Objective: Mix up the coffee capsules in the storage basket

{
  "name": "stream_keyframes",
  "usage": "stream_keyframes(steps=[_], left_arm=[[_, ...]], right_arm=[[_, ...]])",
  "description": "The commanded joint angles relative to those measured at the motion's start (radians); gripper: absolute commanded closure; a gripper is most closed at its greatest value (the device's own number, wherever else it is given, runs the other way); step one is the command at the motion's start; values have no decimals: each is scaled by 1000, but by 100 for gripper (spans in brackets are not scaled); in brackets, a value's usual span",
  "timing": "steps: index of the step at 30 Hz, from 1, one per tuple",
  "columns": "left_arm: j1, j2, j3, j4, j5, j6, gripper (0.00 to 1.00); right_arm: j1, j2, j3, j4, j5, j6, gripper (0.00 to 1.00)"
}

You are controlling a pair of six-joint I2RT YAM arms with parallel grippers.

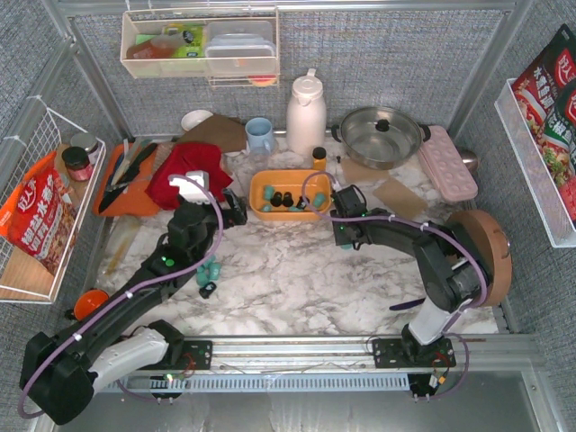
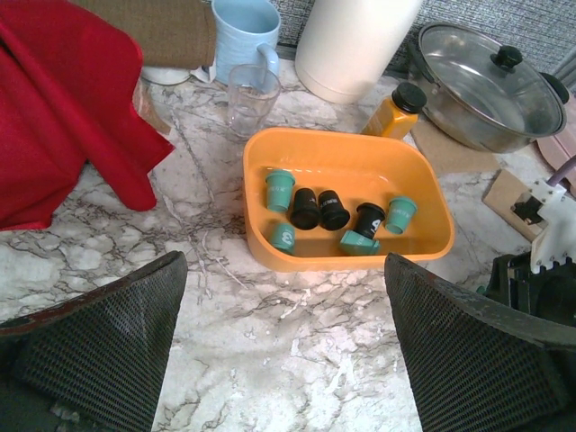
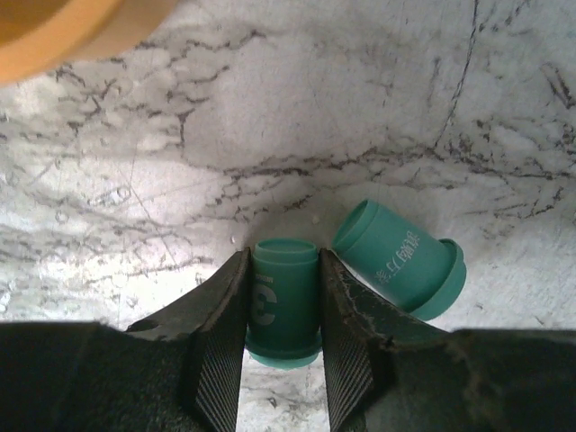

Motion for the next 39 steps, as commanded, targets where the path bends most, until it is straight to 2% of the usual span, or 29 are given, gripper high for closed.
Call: stream_keyframes(steps=[1, 5, 11, 14, 19, 22, 26, 29, 35, 39], left_arm=[[1, -6, -4, 5, 4, 0, 1], [1, 2, -18, 37, 20, 10, 1], [2, 26, -89, 198, 178, 110, 1], [1, 44, -174, 391, 321, 164, 1], [-25, 134, -350, 885, 635, 317, 1], [-67, 233, -353, 1001, 737, 434, 1], [-181, 355, -315, 1046, 756, 689, 1], [-212, 464, -292, 1140, 775, 801, 1], [-244, 666, -284, 1454, 777, 883, 1], [-284, 712, -256, 1459, 762, 956, 1]], right_arm=[[-1, -41, -26, -37, -27, -12, 73], [0, -142, -55, 0, -64, -33, 76], [0, -321, -82, 31, -144, -63, 76], [0, -412, -103, 65, -188, -62, 76], [1, -557, -185, 214, -306, -8, 77], [5, -617, -220, 305, -394, 33, 77], [14, -668, -250, 397, -454, 89, 77], [20, -698, -279, 461, -488, 120, 78], [31, -729, -321, 526, -613, 105, 77], [40, -744, -353, 566, -648, 120, 78]])
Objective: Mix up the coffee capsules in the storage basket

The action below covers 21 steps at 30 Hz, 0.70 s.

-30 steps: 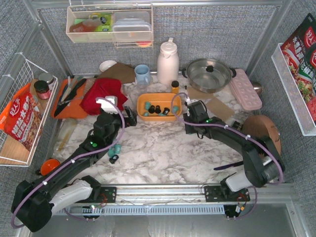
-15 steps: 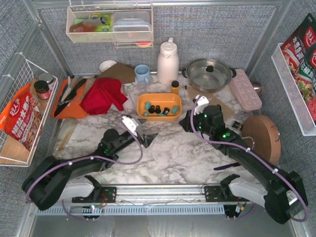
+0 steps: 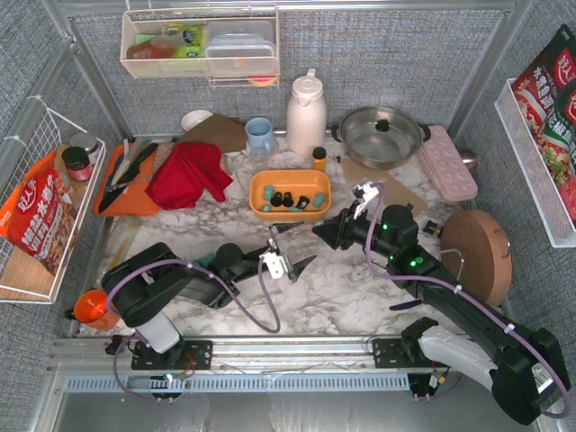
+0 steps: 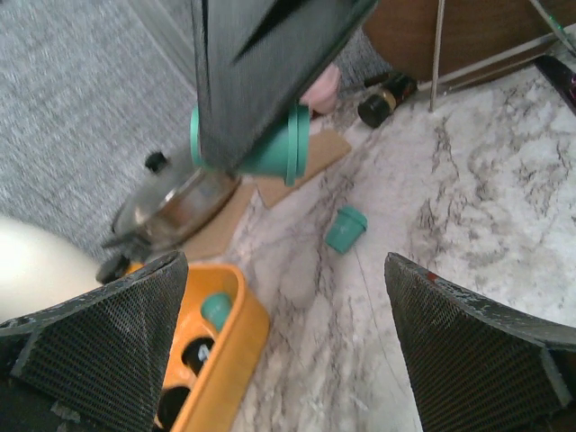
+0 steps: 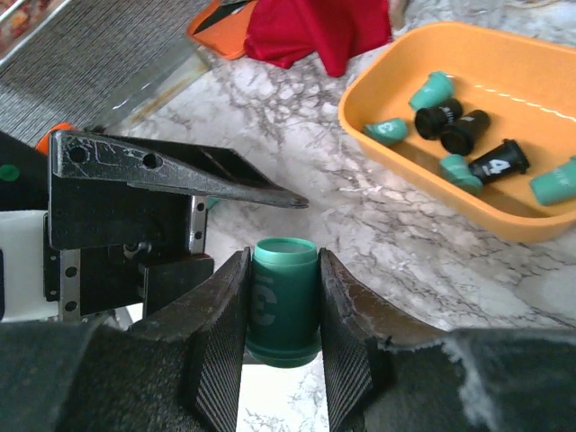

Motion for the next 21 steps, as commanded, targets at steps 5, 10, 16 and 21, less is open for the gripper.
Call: stream_keyframes(steps=[5, 10, 16, 21], left_arm=[[-55, 50, 31, 171, -48, 155, 0], [-68, 42, 32, 173, -57, 179, 3], [-80, 20, 32, 175, -58, 194, 8], [-83, -5, 26, 175, -56, 190, 18]], right_arm=[[11, -19, -46, 127, -117, 30, 77], [17, -13, -53, 156, -132, 60, 78], [24, 6, -51, 165, -134, 81, 77], [25, 15, -54, 163, -131, 81, 77]])
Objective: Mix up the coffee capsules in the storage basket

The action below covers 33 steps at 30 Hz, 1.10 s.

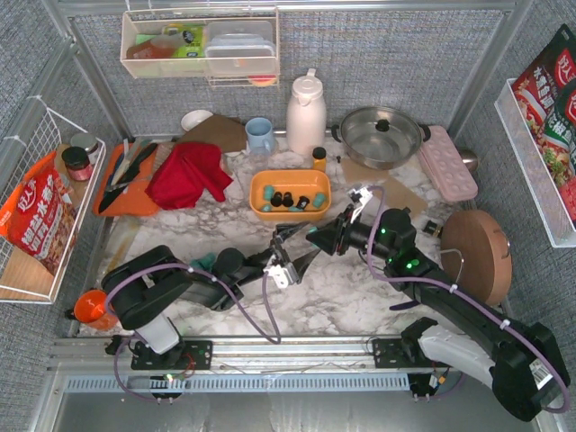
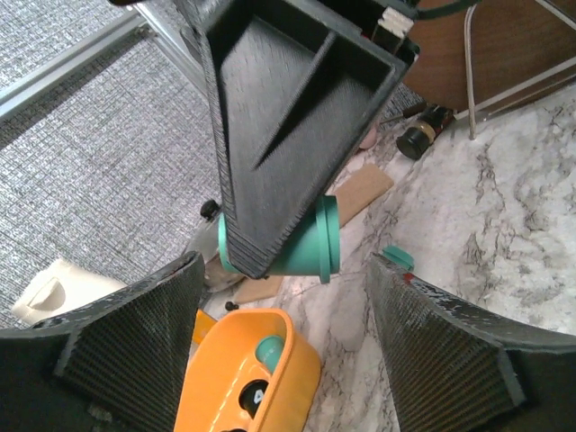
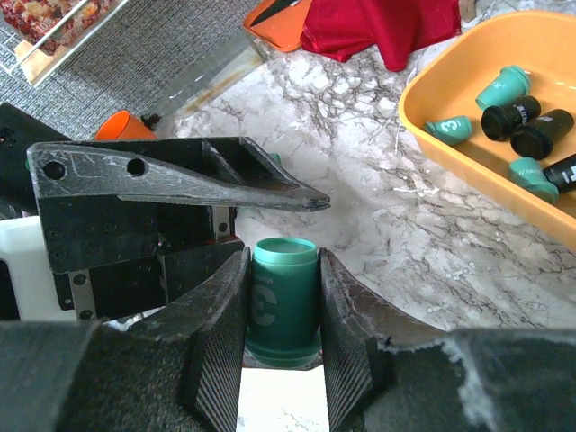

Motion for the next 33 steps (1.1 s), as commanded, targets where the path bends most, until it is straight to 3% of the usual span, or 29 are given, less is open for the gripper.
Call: stream_keyframes(steps=[1, 12, 20, 33], left_arm=[[-2, -21, -1, 85, 9, 9, 18], [-2, -23, 8, 85, 16, -22, 38], [-2, -29, 14, 85, 21, -33, 47], [-2, -42, 7, 85, -3, -36, 52]], right_arm=[[2, 5, -5, 49, -13, 11, 78], [9, 21, 1, 65, -16, 20, 78], [12, 22, 0, 47, -18, 11, 75], [12, -10, 24, -42, -1, -40, 40]])
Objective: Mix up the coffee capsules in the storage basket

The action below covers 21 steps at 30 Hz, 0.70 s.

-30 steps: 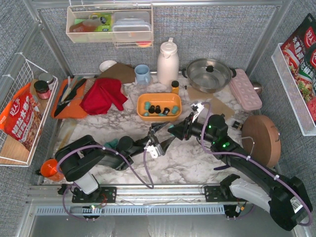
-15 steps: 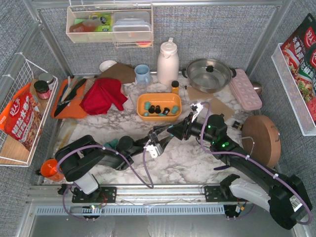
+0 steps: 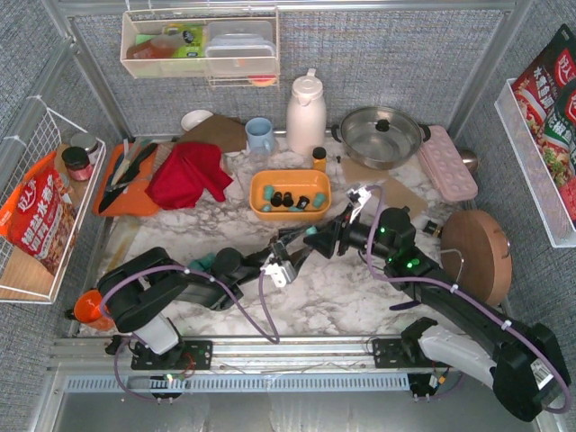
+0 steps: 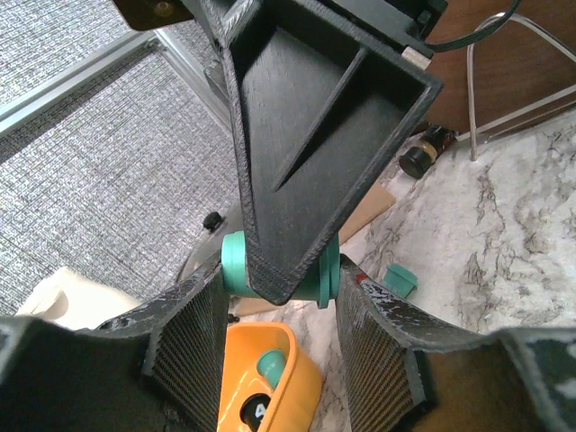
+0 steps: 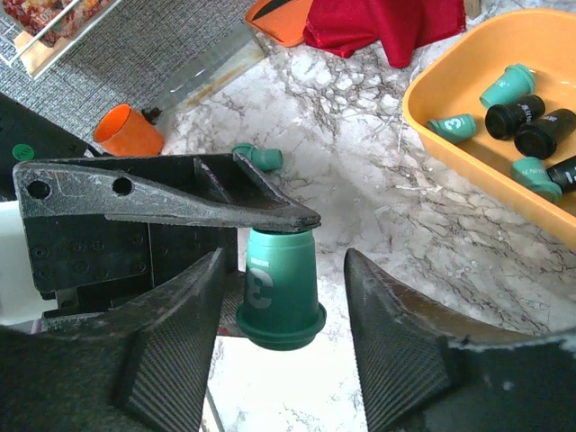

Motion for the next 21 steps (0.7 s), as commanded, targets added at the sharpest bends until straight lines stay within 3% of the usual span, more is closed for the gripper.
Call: stream_keyframes(steps=[1, 12, 15, 21], left_arm=[[1, -8, 0, 85, -7, -7, 52], [25, 4, -11, 85, -145, -39, 52], [73, 28, 7, 84, -194, -129, 52], [212, 112, 108, 44, -363, -442, 52]], right_arm=[[3, -19, 12, -31, 10, -32, 37], [-1, -123, 79, -253, 134, -172, 29], [-4, -165, 92, -314, 260, -213, 29], [-4, -163, 114, -446, 670, -244, 32]])
